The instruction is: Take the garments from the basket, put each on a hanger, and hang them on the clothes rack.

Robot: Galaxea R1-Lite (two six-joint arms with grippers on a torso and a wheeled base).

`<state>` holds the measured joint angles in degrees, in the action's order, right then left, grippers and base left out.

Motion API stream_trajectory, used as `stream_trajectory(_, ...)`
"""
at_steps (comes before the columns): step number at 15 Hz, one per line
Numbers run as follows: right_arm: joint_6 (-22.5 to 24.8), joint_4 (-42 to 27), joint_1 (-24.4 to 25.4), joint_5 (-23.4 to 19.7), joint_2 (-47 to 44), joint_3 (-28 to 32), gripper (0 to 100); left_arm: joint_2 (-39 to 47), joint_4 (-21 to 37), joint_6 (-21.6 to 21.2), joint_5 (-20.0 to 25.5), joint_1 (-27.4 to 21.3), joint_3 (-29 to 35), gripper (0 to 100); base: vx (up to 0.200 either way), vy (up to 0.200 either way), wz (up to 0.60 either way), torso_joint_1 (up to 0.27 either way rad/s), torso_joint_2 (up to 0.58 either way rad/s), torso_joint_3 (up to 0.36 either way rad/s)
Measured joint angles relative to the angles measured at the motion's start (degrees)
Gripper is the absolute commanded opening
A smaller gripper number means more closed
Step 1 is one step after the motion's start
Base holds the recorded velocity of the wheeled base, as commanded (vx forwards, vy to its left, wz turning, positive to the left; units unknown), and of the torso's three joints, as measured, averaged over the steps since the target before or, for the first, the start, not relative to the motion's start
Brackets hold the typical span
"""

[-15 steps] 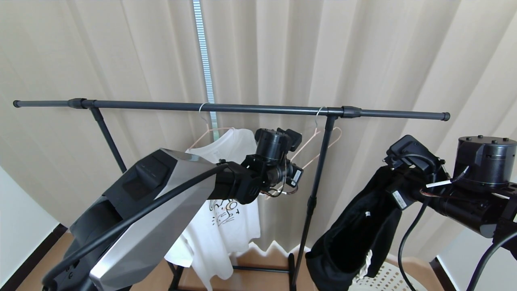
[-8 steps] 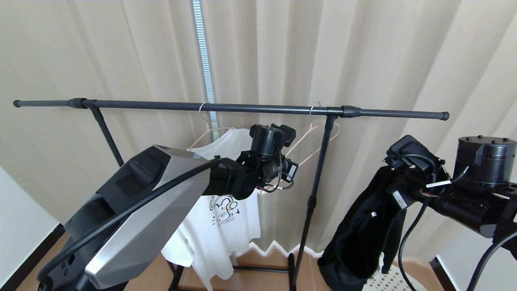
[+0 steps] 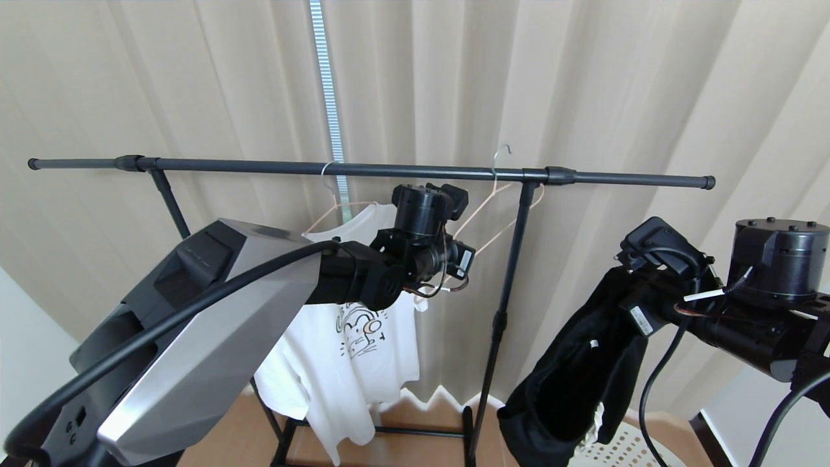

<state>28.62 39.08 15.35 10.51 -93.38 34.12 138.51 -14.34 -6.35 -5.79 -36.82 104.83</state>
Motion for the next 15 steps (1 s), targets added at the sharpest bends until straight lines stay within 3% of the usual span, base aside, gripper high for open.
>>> stream_trajectory(4,0.0,0.02,0.02,0.02,0.02,-0.09,0,-2.88,-2.57,0.63,-0.17,0.05,-4.78,0,0.0,0.0,0.0,0.0,0.0,0.0)
stream_trajectory(15,0.0,0.02,0.09,0.02,0.55,-0.56,0,-14.95,-14.09,0.28,-0.26,0.09,-29.26,0,0.0,0.0,0.0,0.0,0.0,0.0)
